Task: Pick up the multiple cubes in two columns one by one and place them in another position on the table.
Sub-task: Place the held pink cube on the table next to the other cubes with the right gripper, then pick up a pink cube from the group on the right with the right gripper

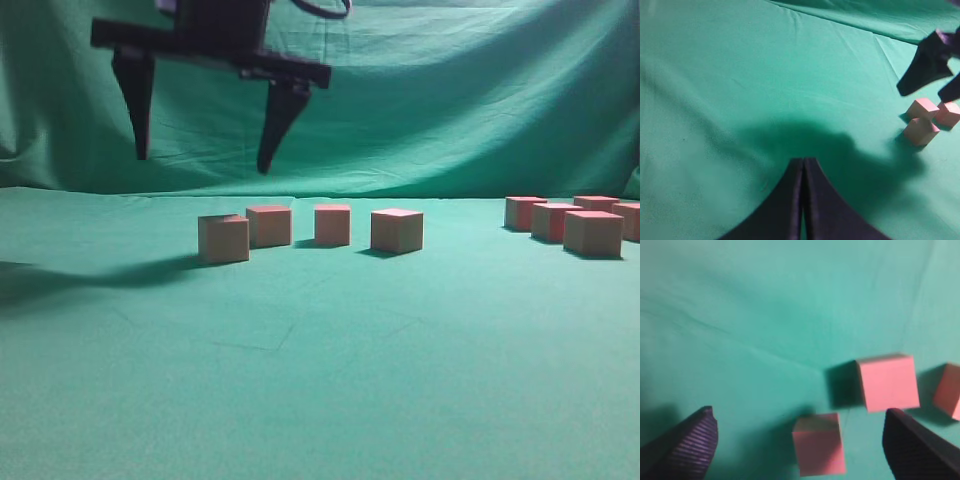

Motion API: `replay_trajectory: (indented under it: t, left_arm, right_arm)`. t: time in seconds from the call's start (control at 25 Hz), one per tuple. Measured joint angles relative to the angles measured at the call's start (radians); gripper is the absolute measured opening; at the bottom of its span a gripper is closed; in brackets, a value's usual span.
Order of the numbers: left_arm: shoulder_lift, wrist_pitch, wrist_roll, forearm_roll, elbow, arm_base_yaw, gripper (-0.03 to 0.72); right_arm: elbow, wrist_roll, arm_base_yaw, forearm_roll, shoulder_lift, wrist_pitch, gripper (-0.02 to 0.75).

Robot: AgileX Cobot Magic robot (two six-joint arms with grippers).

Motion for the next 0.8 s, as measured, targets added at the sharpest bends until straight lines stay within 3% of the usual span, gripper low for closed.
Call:
replay_trajectory:
  t: [0.56, 0.76, 0.8]
  left_arm:
    - [0.0, 0.0, 0.0, 0.0, 0.0, 0.0, 0.0]
    - [0.0, 0.0, 0.0, 0.0, 0.0, 0.0, 0.0]
    - [0.0, 0.0, 0.0, 0.0, 0.0, 0.0, 0.0]
  right_arm:
    - [-0.013, -0.202, -0.033, -0.04, -0.342, 0.021, 0.61]
    - [0.183, -0.206, -0.115, -0.092, -0.506, 0.023, 0.61]
    - [0.241, -0.206, -0.138, -0.1, -0.538, 0.023, 0.563]
